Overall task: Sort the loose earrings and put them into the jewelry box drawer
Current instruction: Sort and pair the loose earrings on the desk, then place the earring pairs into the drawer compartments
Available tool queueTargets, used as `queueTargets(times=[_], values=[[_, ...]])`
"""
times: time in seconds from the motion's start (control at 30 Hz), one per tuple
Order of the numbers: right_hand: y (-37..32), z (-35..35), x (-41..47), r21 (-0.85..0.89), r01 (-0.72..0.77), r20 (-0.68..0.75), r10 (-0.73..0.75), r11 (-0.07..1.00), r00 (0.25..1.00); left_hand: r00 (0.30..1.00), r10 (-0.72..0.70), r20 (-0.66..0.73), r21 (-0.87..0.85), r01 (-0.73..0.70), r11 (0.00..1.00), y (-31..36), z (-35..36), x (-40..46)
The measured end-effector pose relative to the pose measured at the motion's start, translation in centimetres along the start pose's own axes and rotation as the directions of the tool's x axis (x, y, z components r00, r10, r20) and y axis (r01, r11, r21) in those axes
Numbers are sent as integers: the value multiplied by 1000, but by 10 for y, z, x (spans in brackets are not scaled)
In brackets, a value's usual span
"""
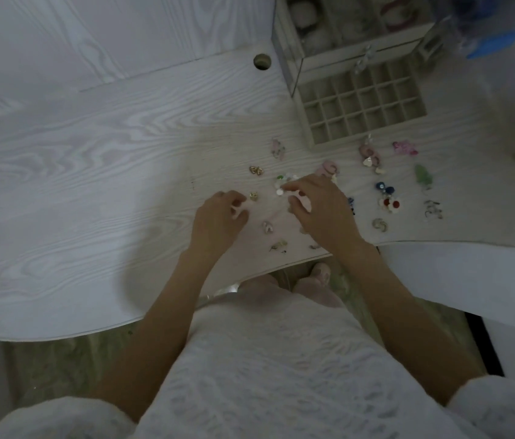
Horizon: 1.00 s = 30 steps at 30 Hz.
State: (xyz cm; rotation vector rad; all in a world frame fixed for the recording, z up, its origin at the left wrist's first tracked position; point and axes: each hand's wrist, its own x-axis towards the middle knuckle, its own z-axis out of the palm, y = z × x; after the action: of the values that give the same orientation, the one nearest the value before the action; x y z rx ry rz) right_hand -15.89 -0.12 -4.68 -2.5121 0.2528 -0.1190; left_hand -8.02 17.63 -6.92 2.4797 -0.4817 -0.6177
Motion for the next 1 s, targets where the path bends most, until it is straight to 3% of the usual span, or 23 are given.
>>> queueTargets(times=[0.13, 0.33, 0.57, 0.77, 1.0], values=[[49, -51, -14, -29, -26, -117, 22, 999, 993, 963, 175, -204, -53, -190, 980, 33, 4, -10], [133, -92, -1, -8, -159, -117, 157, 987, 981, 866, 447, -226, -47, -468, 882, 106, 52, 25], [177, -78, 31, -202, -28, 73, 43, 979, 996, 932, 317, -178, 96, -304, 948, 169, 112, 84], [189, -78, 45, -243, -34, 100, 59, 970, 993, 936, 337, -97, 216, -311, 925, 189, 137, 99], [206, -91, 45, -222, 25, 104, -2, 975, 995, 956, 223, -190, 282, -165, 945, 193, 144, 103]])
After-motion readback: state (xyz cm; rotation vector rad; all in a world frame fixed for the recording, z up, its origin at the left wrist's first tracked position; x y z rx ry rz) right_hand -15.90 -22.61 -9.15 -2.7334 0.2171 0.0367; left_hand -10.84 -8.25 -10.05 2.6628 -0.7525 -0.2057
